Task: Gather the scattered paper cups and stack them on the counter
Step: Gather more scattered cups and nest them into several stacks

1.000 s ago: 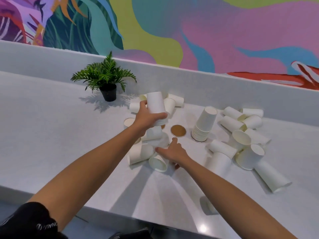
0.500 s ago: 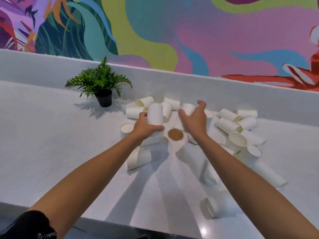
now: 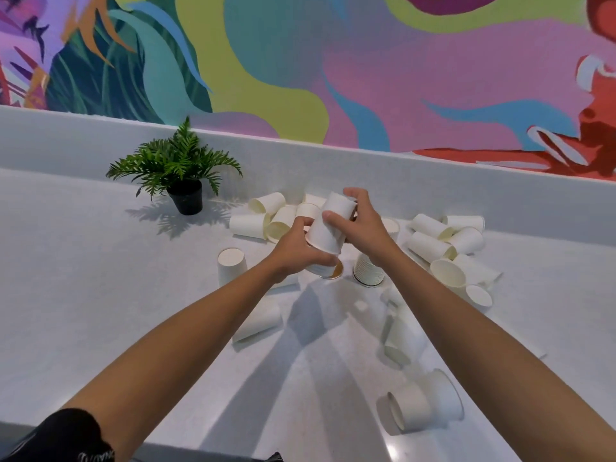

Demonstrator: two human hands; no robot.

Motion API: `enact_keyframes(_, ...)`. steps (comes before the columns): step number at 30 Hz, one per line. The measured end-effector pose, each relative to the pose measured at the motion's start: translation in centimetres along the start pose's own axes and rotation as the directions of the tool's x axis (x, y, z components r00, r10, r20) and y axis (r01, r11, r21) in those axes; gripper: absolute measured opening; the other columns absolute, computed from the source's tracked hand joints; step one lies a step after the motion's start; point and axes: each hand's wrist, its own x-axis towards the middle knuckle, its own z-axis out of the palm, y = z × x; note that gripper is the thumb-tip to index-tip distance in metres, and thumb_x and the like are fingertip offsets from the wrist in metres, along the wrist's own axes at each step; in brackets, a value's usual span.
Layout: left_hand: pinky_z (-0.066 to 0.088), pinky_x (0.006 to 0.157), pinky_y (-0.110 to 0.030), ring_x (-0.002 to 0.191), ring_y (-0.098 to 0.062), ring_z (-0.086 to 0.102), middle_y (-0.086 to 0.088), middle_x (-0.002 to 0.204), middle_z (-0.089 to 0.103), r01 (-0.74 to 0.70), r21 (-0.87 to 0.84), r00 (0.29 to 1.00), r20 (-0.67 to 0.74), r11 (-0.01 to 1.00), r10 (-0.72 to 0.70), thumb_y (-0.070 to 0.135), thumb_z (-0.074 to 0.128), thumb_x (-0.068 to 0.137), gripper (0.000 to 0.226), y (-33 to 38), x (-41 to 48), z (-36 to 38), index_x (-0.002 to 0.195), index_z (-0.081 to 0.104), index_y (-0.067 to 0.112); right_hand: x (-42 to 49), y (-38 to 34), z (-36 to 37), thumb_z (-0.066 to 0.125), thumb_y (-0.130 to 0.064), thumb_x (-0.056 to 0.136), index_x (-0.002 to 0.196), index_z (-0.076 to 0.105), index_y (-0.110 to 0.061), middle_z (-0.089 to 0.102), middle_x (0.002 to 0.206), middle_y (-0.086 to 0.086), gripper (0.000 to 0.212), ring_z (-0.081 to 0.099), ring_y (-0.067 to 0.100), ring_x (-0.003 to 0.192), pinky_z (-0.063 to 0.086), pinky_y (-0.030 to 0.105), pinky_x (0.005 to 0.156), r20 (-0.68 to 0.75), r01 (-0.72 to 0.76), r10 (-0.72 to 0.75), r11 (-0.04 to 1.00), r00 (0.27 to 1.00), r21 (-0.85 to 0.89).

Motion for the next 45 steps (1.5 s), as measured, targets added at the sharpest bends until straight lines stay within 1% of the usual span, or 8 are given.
enact_keyframes(11,0.054,0.092,-0.049,0.105,-0.018,0.063,0.002,0.116,0.064,0.046,-0.048,0.996,0.077,0.998,-0.042,0.035,0.085,0.053,0.083,-0.8,3.8,1.5,0.125,0.045,0.026,2.4,0.6,-0.9,0.072,-0.018,0.079,0.137,0.033,-0.019,0.053,0.125,0.009,0.07,0.056,0.025,0.102,0.048,0.03,0.079,0.211,0.105,-0.038,0.942,0.977,-0.318)
enact_keyframes(14,0.055,0.085,-0.036,0.1,-0.015,0.062,0.001,0.114,0.063,0.069,-0.019,0.993,0.101,0.997,-0.066,0.027,0.084,0.06,0.075,-1.4,4.9,2.4,0.124,0.046,0.022,3.5,1.6,-0.8,0.069,-0.016,0.077,0.136,0.033,-0.015,0.049,0.13,0.01,0.07,0.053,0.024,0.106,0.046,0.03,0.08,0.23,0.113,-0.009,0.889,0.973,-0.444)
enact_keyframes(17,0.042,0.057,-0.012,0.083,-0.002,0.055,0.006,0.102,0.059,0.052,0.047,0.995,0.084,0.998,-0.056,0.02,0.082,0.071,0.062,-2.4,5.7,3.2,0.12,0.045,0.019,4.5,2.4,-0.7,0.067,-0.017,0.077,0.134,0.037,-0.011,0.048,0.13,0.011,0.065,0.054,0.027,0.111,0.045,0.033,0.085,0.263,0.124,0.032,0.822,0.964,-0.555)
enact_keyframes(19,0.047,0.065,-0.018,0.09,-0.008,0.058,0.006,0.103,0.06,0.048,0.058,0.995,0.086,0.997,-0.053,0.021,0.082,0.069,0.063,-3.0,6.1,3.6,0.12,0.044,0.019,5.1,2.7,-0.5,0.067,-0.018,0.078,0.131,0.039,-0.01,0.049,0.127,0.011,0.06,0.056,0.028,0.107,0.047,0.034,0.084,0.28,0.14,0.043,0.788,0.959,-0.6)
enact_keyframes(22,0.055,0.085,-0.047,0.103,-0.022,0.061,-0.002,0.112,0.064,0.071,0.04,0.995,0.071,0.997,-0.074,0.029,0.081,0.06,0.073,-3.4,6.6,4.0,0.121,0.043,0.021,5.7,3.2,-0.1,0.065,-0.019,0.078,0.126,0.042,-0.009,0.051,0.122,0.012,0.054,0.057,0.03,0.102,0.05,0.042,0.086,0.294,0.156,0.055,0.749,0.954,-0.644)
enact_keyframes(24,0.054,0.087,-0.051,0.104,-0.023,0.061,-0.003,0.114,0.064,0.074,0.04,0.995,0.068,0.996,-0.076,0.032,0.079,0.058,0.075,-3.9,6.9,4.3,0.122,0.042,0.022,5.9,3.8,0.2,0.063,-0.019,0.078,0.124,0.043,-0.009,0.051,0.119,0.011,0.051,0.057,0.031,0.1,0.05,0.045,0.085,0.301,0.162,0.062,0.731,0.952,-0.663)
enact_keyframes(31,0.05,0.074,-0.027,0.096,-0.016,0.058,0.001,0.108,0.061,0.055,0.022,0.998,0.024,0.998,-0.055,0.014,0.081,0.071,0.063,-5.4,7.7,5.2,0.117,0.039,0.027,6.6,4.9,0.8,0.064,-0.018,0.081,0.121,0.044,-0.007,0.05,0.118,0.013,0.046,0.056,0.034,0.1,0.045,0.038,0.076,0.33,0.212,0.05,0.676,0.943,-0.706)
enact_keyframes(45,0.05,0.083,-0.033,0.108,-0.024,0.057,-0.004,0.122,0.06,0.097,0.053,0.995,0.021,0.994,-0.098,0.009,0.081,0.07,0.068,-6.6,8.5,5.5,0.127,0.043,0.015,6.6,5.8,1.1,0.06,-0.024,0.084,0.119,0.046,-0.007,0.05,0.113,0.013,0.041,0.058,0.034,0.095,0.049,0.045,0.081,0.338,0.211,0.074,0.652,0.938,-0.728)
